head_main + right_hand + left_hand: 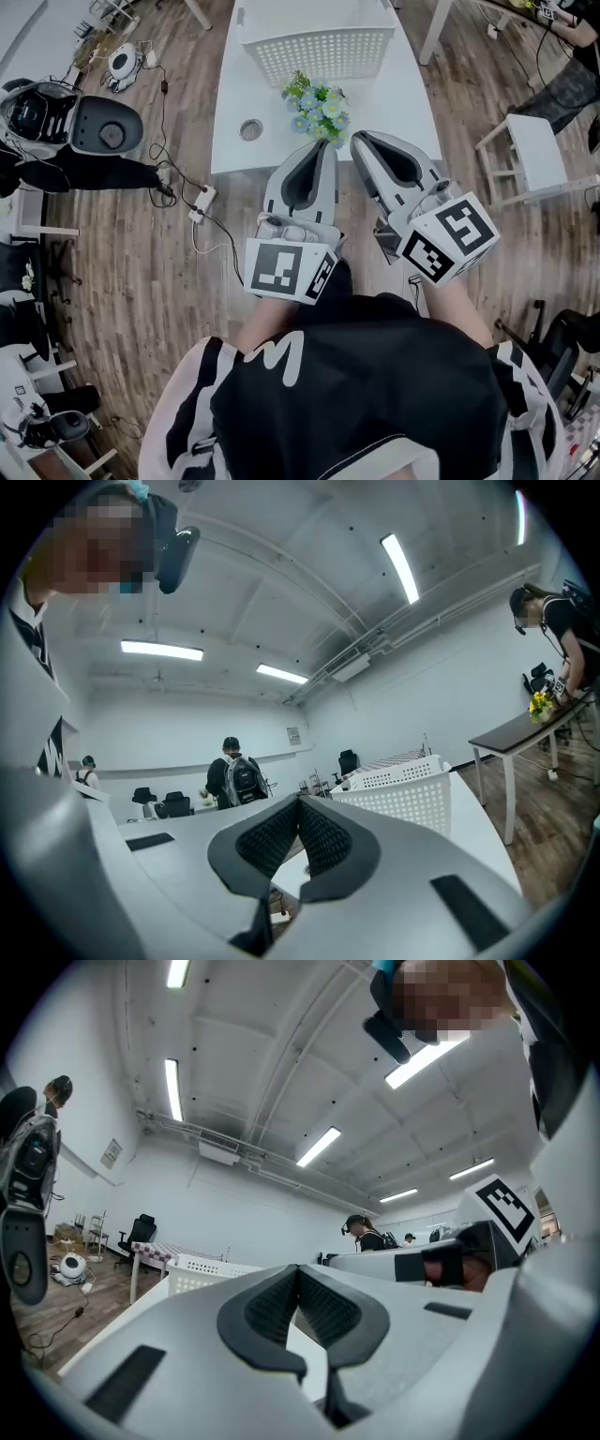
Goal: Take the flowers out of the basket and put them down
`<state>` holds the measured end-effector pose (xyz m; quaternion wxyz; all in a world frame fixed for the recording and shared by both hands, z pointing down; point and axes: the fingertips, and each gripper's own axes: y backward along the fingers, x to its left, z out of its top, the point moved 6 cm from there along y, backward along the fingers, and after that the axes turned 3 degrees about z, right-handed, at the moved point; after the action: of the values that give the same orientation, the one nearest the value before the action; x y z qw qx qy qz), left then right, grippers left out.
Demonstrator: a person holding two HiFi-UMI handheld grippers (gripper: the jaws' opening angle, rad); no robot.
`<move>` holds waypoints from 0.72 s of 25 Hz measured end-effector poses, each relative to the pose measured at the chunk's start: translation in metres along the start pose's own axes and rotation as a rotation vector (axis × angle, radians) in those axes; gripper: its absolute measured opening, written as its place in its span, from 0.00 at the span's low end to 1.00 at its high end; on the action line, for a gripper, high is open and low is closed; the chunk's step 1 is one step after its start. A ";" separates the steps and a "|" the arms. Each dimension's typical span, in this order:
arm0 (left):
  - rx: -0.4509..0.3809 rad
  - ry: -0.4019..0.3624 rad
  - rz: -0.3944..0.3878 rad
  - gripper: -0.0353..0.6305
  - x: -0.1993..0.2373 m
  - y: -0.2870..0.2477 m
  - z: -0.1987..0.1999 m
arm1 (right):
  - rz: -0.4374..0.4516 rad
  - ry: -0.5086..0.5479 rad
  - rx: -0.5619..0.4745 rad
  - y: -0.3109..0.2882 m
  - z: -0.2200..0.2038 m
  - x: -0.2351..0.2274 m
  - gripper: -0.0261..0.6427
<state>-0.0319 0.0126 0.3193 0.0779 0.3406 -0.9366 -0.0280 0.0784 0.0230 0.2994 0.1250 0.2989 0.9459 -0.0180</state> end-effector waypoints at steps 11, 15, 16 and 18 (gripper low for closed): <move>-0.032 0.009 0.035 0.05 -0.113 0.109 -0.002 | 0.023 0.054 -0.011 0.132 -0.008 0.075 0.06; -0.033 0.008 0.061 0.05 -0.142 0.146 0.002 | 0.044 0.042 -0.021 0.168 -0.008 0.100 0.06; -0.034 0.007 0.069 0.05 -0.146 0.153 0.004 | 0.048 0.046 -0.022 0.175 -0.008 0.106 0.06; -0.037 0.007 0.079 0.05 -0.155 0.167 0.009 | 0.051 0.052 -0.023 0.187 -0.006 0.117 0.06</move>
<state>-0.0224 0.2400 0.3090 0.0886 0.3019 -0.9483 -0.0412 0.0909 0.2432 0.2838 0.1041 0.3215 0.9411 0.0039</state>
